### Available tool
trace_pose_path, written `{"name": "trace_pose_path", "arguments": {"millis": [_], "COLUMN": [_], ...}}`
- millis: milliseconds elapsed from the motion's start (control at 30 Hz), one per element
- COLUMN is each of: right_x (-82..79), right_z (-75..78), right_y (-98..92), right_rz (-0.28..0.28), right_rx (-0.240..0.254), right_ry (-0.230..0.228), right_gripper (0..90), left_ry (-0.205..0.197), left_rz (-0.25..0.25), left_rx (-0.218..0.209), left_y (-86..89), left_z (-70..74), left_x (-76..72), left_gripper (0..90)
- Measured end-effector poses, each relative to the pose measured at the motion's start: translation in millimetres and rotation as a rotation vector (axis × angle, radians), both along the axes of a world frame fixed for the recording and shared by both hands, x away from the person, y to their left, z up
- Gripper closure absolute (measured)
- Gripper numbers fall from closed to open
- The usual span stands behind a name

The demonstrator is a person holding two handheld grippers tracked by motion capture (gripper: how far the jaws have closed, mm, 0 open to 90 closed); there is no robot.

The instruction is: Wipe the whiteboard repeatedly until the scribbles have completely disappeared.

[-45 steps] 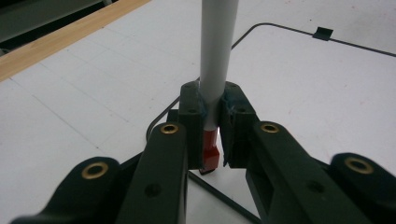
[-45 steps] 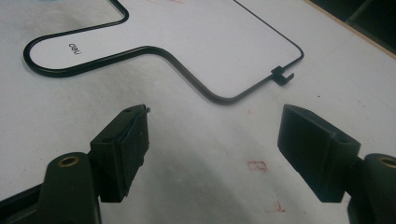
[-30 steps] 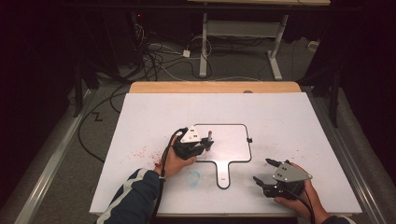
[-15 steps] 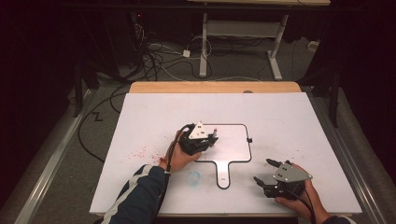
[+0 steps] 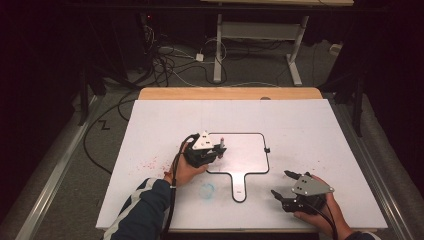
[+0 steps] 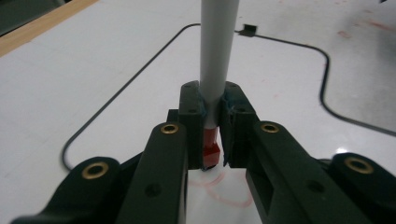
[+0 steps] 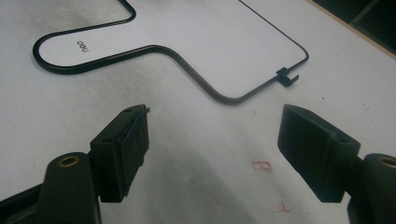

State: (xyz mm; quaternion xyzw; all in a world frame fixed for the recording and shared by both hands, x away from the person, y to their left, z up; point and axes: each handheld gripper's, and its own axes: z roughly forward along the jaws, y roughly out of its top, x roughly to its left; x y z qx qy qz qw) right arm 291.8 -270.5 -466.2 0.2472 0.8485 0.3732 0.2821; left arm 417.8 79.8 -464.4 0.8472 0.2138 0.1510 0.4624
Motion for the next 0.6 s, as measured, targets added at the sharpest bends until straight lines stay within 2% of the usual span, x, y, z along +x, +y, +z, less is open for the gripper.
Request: {"name": "trace_pose_path", "arguments": {"millis": [100, 200, 267, 333, 600], "right_x": [0.8, 0.8, 0.3, 0.3, 1.4], "right_z": [-0.7, -1.2, -0.8, -1.1, 0.0], "right_y": [0.9, 2.4, 3.0, 3.6, 5.6], "right_rz": [0.001, 0.006, 0.011, 0.014, 0.019], "right_rx": [0.001, -0.005, -0.001, -0.004, 0.005], "right_ry": [0.003, 0.006, 0.009, 0.010, 0.014], "right_gripper": [25.6, 25.6, 25.7, 25.8, 25.8], "left_ry": [0.012, 0.032, 0.035, 0.047, 0.037], "left_rz": [0.050, 0.058, 0.038, 0.018, -0.088], "left_rx": [-0.022, -0.039, -0.037, -0.053, -0.054], "left_y": [13.0, 17.7, 17.2, 15.0, -16.1], "left_z": [-1.7, -2.2, -2.1, -3.0, -3.4], "left_x": [5.8, 5.3, -1.4, -7.6, -30.0], "left_gripper": [79.1, 79.1, 79.1, 79.1, 79.1]}}
